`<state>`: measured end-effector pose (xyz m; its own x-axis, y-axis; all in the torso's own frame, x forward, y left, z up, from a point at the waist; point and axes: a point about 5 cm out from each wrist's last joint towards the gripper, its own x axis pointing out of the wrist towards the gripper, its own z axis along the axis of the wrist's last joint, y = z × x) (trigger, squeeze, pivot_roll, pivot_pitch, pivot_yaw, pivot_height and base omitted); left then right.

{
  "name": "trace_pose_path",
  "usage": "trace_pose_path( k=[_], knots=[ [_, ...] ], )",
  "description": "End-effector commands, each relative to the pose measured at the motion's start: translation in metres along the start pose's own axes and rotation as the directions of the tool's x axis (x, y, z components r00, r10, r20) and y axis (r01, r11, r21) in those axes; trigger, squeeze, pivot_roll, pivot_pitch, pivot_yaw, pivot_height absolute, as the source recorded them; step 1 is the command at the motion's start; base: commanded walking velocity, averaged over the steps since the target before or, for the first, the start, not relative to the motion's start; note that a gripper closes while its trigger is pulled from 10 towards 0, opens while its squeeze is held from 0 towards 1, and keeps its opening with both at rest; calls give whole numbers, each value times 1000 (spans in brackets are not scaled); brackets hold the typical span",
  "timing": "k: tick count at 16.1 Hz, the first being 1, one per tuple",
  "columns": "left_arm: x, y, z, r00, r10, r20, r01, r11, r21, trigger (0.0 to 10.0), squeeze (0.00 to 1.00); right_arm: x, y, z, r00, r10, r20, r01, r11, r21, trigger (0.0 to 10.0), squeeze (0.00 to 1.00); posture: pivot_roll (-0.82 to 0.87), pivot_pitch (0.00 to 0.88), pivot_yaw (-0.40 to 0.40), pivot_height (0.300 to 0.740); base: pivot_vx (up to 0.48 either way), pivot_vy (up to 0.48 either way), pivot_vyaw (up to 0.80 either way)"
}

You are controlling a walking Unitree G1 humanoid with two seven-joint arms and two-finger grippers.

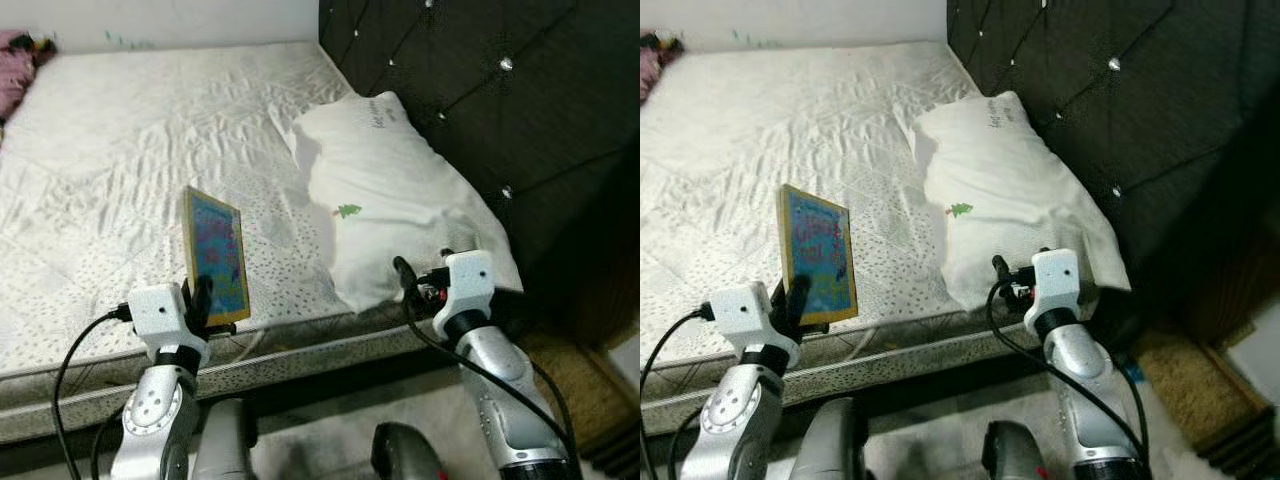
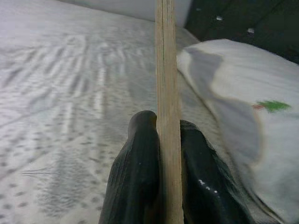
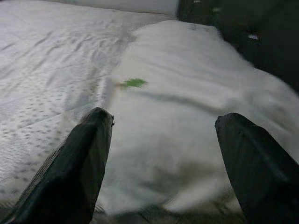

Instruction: Clean up the room

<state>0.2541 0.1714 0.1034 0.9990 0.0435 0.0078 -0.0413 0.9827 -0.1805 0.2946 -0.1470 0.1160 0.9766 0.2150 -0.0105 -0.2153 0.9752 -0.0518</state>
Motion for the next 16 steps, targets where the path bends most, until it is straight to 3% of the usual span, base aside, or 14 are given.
trace_pose_path(
  k=[1, 5, 13, 15, 16],
  knots=[
    [0, 10, 10, 998, 36, 43, -37, 999, 15, 10000, 0, 2, 8, 3, 1000, 23, 14, -23, 1000, -1, 10000, 0, 18, 123, -21, 590, 334, 0, 706],
    [1, 9, 9, 999, 27, 44, -28, 999, 23, 10000, 0, 2, 8, 1, 1000, 23, 9, -24, 999, 23, 10000, 0, 17, 122, -21, 590, 310, 0, 0],
    [8, 7, 8, 999, 18, 28, -18, 1000, -10, 10000, 0, 2, 8, 1, 999, 32, 13, -32, 999, 23, 10000, 0, 11, 121, -23, 580, 0, 0, 0],
    [27, 6, 5, 1000, -24, 3, 24, 1000, 7, 10000, 0, 1, 5, 3, 999, 33, 15, -34, 999, 20, 10000, 0, -29, 120, -45, 565, 0, 0, 0],
    [37, 5, 7, 999, -37, -11, 36, 999, -30, 10000, 0, 0, 2, 5, 999, 34, 13, -34, 999, 2, 10000, 0, -47, 122, -49, 565, 0, 0, 0]
  ],
)
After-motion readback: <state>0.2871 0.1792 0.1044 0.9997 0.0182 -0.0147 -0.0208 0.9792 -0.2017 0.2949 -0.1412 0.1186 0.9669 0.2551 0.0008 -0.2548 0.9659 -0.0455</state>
